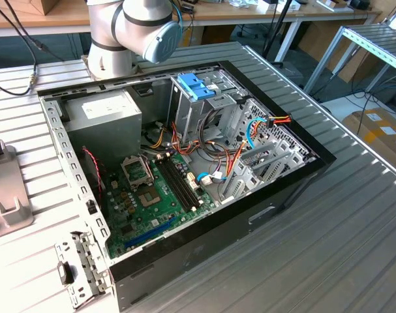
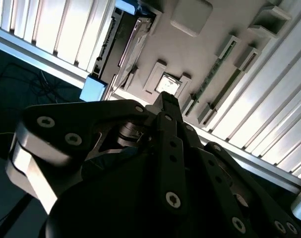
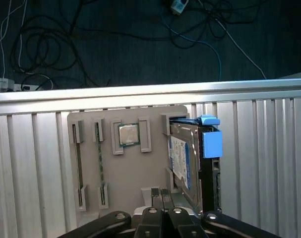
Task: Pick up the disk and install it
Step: 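Pick up the disk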
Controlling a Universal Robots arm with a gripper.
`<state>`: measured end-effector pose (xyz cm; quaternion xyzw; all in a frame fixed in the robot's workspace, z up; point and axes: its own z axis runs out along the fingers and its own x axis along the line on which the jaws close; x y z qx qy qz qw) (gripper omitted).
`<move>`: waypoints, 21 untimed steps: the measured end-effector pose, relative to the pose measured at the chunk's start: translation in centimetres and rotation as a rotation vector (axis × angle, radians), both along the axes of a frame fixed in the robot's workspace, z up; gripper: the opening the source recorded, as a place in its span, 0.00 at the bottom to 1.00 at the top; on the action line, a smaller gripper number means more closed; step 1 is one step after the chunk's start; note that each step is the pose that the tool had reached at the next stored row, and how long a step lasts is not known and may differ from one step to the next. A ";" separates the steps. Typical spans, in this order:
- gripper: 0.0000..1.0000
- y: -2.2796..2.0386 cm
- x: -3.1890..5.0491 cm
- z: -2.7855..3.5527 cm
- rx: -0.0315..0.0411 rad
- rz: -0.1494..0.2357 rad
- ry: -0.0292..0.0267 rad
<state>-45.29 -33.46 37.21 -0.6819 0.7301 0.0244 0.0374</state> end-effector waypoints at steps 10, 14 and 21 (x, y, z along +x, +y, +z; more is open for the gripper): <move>0.11 0.00 -0.01 -0.07 0.0041 -0.004 0.0479; 0.11 0.00 0.01 -0.07 -0.0227 -0.005 0.0490; 0.11 0.00 0.00 -0.08 -0.0521 -0.005 0.0489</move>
